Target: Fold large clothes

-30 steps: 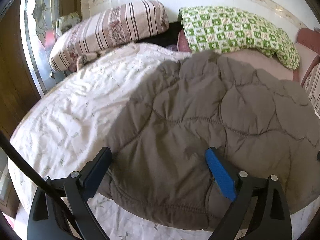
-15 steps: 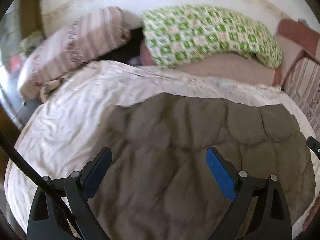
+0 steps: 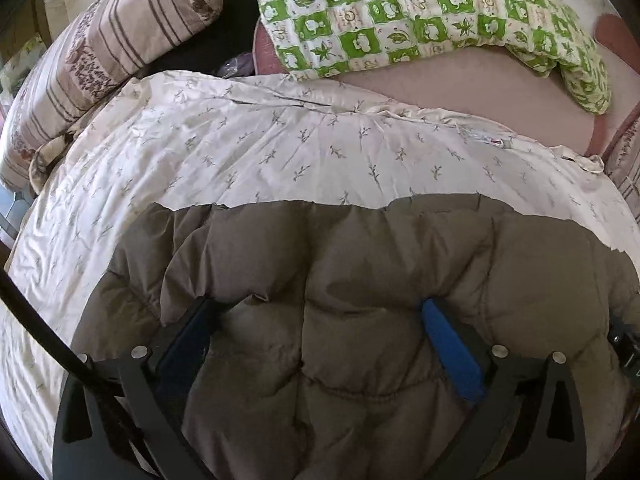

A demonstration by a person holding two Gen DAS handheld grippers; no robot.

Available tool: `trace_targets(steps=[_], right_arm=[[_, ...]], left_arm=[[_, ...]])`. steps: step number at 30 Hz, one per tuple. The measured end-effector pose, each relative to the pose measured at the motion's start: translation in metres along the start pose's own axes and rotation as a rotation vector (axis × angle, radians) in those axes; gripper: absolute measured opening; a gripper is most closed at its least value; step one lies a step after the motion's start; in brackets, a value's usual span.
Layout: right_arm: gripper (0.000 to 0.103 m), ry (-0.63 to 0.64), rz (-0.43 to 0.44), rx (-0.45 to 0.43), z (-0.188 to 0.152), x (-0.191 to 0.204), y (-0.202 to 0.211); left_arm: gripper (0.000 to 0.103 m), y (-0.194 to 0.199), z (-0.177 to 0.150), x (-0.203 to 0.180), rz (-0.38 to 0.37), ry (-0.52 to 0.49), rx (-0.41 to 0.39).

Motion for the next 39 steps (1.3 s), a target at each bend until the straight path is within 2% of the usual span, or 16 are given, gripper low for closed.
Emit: trace_targets(steps=[6, 9, 11, 12, 14, 18, 23, 29, 39], right_arm=[[0.033, -0.017, 0.012, -0.002, 0.005, -0.004, -0.003], [0.036, -0.013, 0.009, -0.028, -0.006, -0.002, 0.015], [0.044, 0.014, -0.001, -0.061, -0.014, 0.003, 0.032], [0.050, 0.042, -0.013, -0.083, -0.020, 0.008, 0.043], [0.054, 0.084, -0.028, -0.119, -0.032, 0.016, 0.059], [0.054, 0.114, -0.019, -0.140, -0.064, 0.027, 0.081], [0.054, 0.092, -0.035, -0.138, -0.093, 0.031, 0.081], [0.056, 0.084, -0.053, -0.099, -0.087, 0.029, 0.053], [0.061, 0.091, -0.092, -0.053, -0.045, 0.032, 0.024]], left_arm=[[0.103, -0.009, 0.009, -0.005, 0.020, -0.002, 0.008], [0.102, 0.006, 0.000, 0.004, -0.020, 0.010, -0.006], [0.101, 0.029, -0.017, 0.014, -0.076, 0.027, -0.045], [0.101, 0.039, -0.026, 0.018, -0.083, 0.025, -0.060], [0.101, 0.057, -0.048, 0.025, -0.073, 0.026, -0.094], [0.101, 0.083, -0.093, 0.035, -0.024, 0.011, -0.159], [0.101, 0.091, -0.123, 0.047, -0.031, 0.051, -0.172], [0.101, 0.059, -0.123, 0.048, 0.023, 0.079, -0.126], [0.102, 0.034, -0.093, 0.054, -0.002, 0.097, -0.090]])
Point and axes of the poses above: each gripper's, at about its wrist camera, not at the fingertips, and y roughly against the way its jaws point, x to its left, z to its top, the point moved 2 cm from there along -y, roughly the way its jaws point, and after that the axes turned 14 degrees about x, right-handed, at the moved point
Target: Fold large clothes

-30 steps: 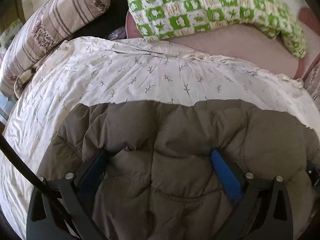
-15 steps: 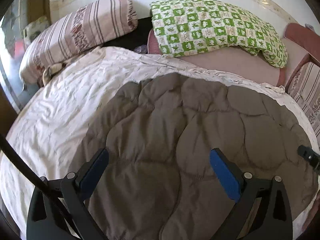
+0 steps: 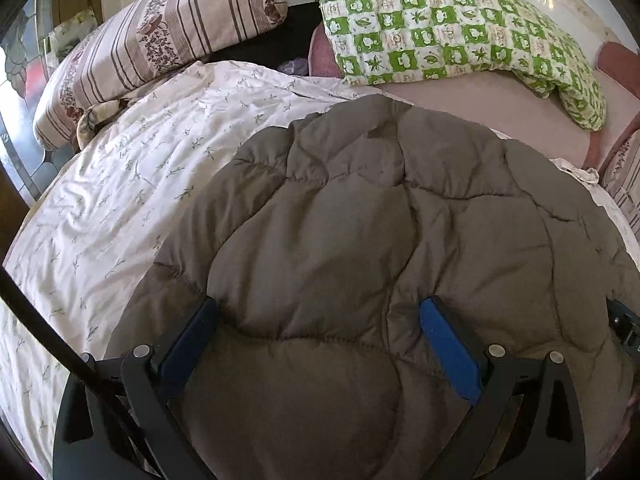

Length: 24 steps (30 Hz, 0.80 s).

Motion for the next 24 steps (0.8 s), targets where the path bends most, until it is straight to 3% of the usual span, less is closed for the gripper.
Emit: trace_targets(steps=[8, 13, 19, 21, 24], right_arm=[[0.061, -0.052, 0.045, -0.074, -0.021, -0.024, 0.038], [0.061, -0.129, -0.004, -0.073, -0.049, -0.057, 0.069], [0.060, -0.186, 0.001, -0.094, -0.102, -0.075, 0.097], [0.059, -0.200, -0.009, -0.059, -0.114, -0.076, 0.090], [0.059, -0.196, -0.030, -0.013, -0.118, -0.075, 0.071]], left_arm=[[0.101, 0.020, -0.005, 0.015, -0.054, 0.034, -0.028], [0.101, 0.055, -0.031, 0.046, 0.050, 0.047, -0.108], [0.101, 0.062, -0.082, 0.075, 0.059, 0.103, -0.053], [0.101, 0.051, -0.089, 0.076, 0.066, 0.105, -0.014], [0.101, 0.024, -0.086, 0.083, 0.005, 0.113, 0.054]])
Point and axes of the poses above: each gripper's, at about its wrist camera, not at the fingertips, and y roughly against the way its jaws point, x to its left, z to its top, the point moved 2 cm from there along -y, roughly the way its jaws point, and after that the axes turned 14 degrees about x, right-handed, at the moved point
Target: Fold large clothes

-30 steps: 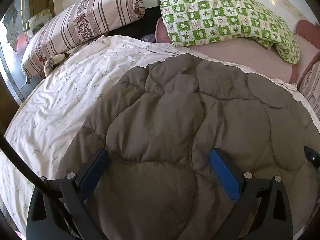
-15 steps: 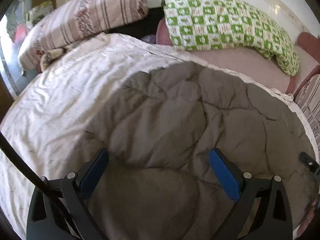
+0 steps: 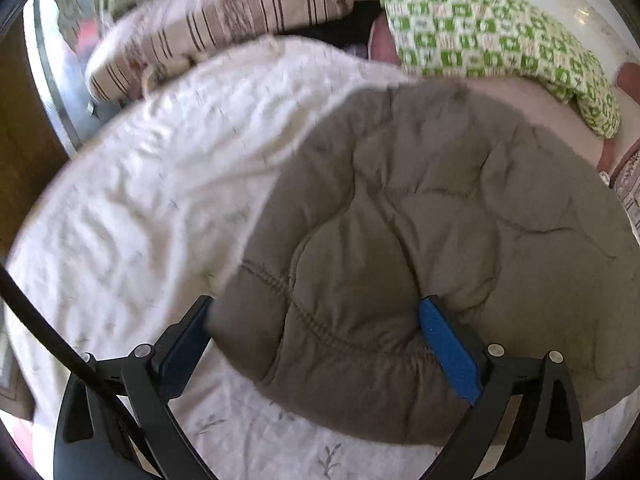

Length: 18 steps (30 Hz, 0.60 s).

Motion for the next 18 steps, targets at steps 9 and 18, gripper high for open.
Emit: trace_targets(steps=[9, 18], right_arm=[[0.060, 0.102, 0.038, -0.170, -0.035, 0.037, 0.048], [0.062, 0.010, 0.037, -0.192, -0.050, 0.012, 0.066]], left_arm=[[0.100, 0.057, -0.040, -0.009, 0.003, -0.018, -0.192], [0.100, 0.069, -0.062, -0.030, 0.056, -0.080, -0.239]])
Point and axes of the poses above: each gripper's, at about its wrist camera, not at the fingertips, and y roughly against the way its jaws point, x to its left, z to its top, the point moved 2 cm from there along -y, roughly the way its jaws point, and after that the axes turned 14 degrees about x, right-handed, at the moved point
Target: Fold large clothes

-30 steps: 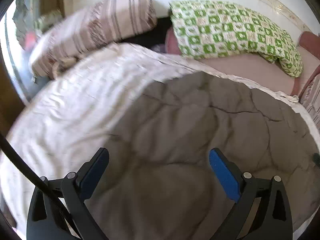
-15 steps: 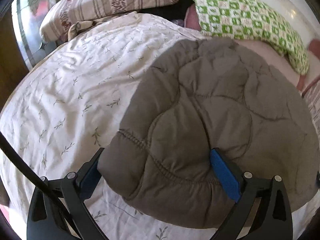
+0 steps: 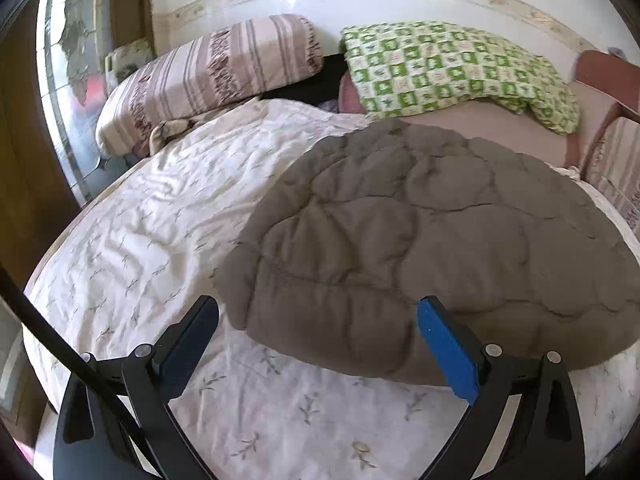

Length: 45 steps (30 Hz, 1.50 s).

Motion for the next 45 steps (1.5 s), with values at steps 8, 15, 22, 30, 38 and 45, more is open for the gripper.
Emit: trace_targets(steps=[8, 15, 22, 30, 38, 45], right_arm=[[0.069, -0.344, 0.120, 0.060, 0.006, -0.098, 0.006], [0.043, -0.375, 0.218, 0.159, 0.005, -0.090, -0.026], [0.035, -0.308, 0.099, 0.180, 0.005, -0.082, -0.038], [0.050, -0.140, -0.023, -0.089, 0.004, -0.044, 0.025], [0.050, 0.039, 0.060, 0.010, -0.004, 0.018, -0.010], [0.050, 0.058, -0.014, 0.094, -0.002, 0.029, -0.039]], left_arm=[[0.100, -0.039, 0.008, 0.080, -0.200, 0.238, 0.166], [0.099, -0.071, 0.002, 0.091, -0.322, 0.297, 0.284], [0.097, -0.072, 0.004, 0.070, -0.140, 0.161, 0.253], [0.097, -0.015, 0.000, 0.060, 0.001, 0.133, 0.033], [0.097, -0.006, -0.007, -0.007, -0.017, -0.044, -0.033], [0.097, -0.035, -0.016, -0.043, 0.010, -0.144, 0.016]])
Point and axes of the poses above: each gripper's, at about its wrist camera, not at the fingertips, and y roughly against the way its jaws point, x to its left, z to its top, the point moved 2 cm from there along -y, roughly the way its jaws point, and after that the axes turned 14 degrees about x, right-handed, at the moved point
